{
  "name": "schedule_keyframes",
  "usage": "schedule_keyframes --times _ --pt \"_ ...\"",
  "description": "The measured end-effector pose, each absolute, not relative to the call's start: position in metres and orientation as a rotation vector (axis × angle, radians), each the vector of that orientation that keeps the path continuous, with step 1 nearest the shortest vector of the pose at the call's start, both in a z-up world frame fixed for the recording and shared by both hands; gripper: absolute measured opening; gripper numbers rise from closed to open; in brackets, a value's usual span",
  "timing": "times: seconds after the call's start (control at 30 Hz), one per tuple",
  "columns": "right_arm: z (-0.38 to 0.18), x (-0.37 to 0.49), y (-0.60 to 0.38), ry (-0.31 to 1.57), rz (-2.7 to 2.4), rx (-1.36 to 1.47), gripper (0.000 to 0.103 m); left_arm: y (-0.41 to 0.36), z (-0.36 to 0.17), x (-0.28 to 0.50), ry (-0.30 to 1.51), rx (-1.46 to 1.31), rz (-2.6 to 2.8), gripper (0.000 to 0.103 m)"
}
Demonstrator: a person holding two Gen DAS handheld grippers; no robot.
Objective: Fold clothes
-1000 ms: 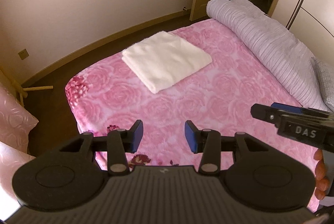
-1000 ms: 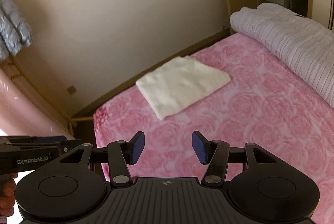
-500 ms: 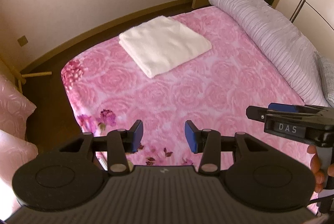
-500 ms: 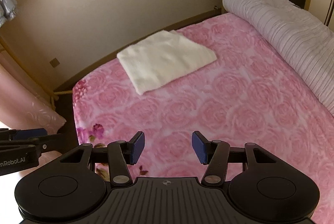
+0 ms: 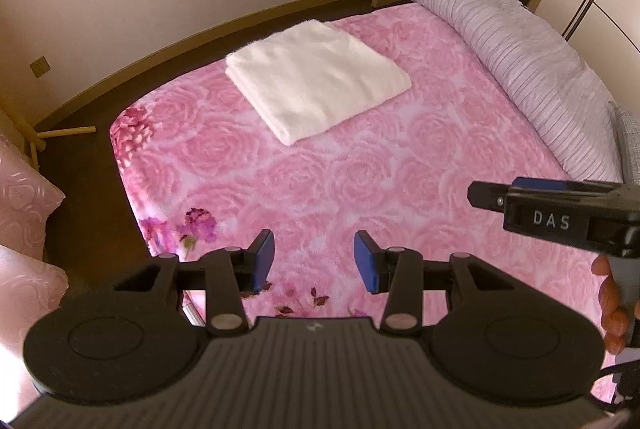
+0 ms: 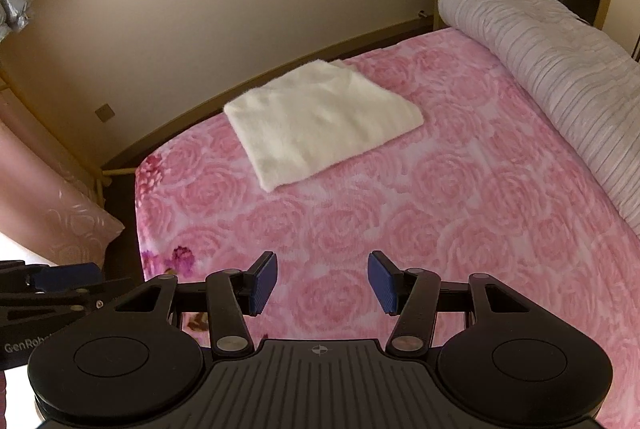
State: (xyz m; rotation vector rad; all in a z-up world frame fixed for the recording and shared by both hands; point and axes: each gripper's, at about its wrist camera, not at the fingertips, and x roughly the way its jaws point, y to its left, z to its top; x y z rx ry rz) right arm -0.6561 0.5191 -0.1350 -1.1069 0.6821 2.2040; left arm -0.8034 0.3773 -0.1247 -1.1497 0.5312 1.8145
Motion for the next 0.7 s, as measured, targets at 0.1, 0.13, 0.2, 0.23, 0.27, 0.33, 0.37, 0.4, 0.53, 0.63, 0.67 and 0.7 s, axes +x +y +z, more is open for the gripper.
schedule_keyframes --times 0.1,0.13,0.2,0.23,0.27,0.33,0.37,0.4,0.53,0.63,0.67,0.7 --pt "-0.137 -0.662 0.527 0.684 2.201 -1.115 0.054 0.387 -0.129 -0.807 0.535 -1.160 1.804 0.040" --pt "-0.139 -0.663 0.529 0.685 2.199 -1.119 0.054 0.389 -0.130 -0.808 0.538 -1.164 1.800 0.040" --pt "-0.141 -0.665 0.534 0.689 2.195 -1.126 0.054 0.395 -0.133 -0.811 0.542 -1.172 1.791 0.040" --pt "-0.141 -0.666 0.537 0.689 2.194 -1.128 0.054 0.398 -0.135 -0.812 0.542 -1.177 1.786 0.040" --pt "-0.142 -0.668 0.539 0.689 2.194 -1.129 0.054 0.400 -0.136 -0.813 0.542 -1.179 1.782 0.040" --pt "-0.143 -0.670 0.545 0.689 2.191 -1.130 0.054 0.407 -0.138 -0.816 0.543 -1.182 1.775 0.040" --pt "-0.143 -0.672 0.547 0.690 2.189 -1.130 0.054 0.409 -0.139 -0.818 0.544 -1.184 1.773 0.040" --pt "-0.144 -0.673 0.550 0.692 2.186 -1.130 0.054 0.412 -0.140 -0.819 0.545 -1.186 1.771 0.040" --pt "-0.146 -0.679 0.559 0.695 2.178 -1.130 0.054 0.421 -0.143 -0.824 0.546 -1.191 1.766 0.040" --pt "-0.146 -0.683 0.565 0.696 2.176 -1.128 0.054 0.426 -0.143 -0.828 0.548 -1.186 1.768 0.040" --pt "-0.146 -0.684 0.566 0.696 2.176 -1.127 0.054 0.428 -0.143 -0.829 0.549 -1.183 1.770 0.040" --pt "-0.146 -0.685 0.567 0.697 2.176 -1.126 0.054 0.430 -0.143 -0.830 0.549 -1.180 1.771 0.040"
